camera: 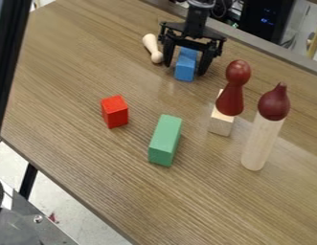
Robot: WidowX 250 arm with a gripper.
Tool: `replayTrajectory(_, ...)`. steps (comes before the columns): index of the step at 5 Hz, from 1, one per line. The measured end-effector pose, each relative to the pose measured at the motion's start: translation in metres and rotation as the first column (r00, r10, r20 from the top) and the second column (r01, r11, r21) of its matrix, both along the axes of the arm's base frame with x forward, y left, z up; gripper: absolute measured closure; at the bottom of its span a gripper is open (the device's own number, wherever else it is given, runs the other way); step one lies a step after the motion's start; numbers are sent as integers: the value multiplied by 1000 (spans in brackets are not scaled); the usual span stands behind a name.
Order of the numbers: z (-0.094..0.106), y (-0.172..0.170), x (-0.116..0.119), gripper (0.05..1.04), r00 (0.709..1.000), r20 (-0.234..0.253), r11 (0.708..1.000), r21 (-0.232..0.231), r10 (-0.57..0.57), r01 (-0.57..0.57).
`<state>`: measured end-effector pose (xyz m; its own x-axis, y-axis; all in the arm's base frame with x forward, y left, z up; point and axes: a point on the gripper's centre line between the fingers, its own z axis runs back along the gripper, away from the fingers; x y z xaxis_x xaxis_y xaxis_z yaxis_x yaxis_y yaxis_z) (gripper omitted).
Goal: Move the blue thing
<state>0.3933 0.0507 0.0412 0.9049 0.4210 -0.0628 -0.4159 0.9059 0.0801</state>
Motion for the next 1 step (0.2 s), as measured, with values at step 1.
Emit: replayTrajectory(1,48,4,-6,85,992,123,1000,-2,14,-14)
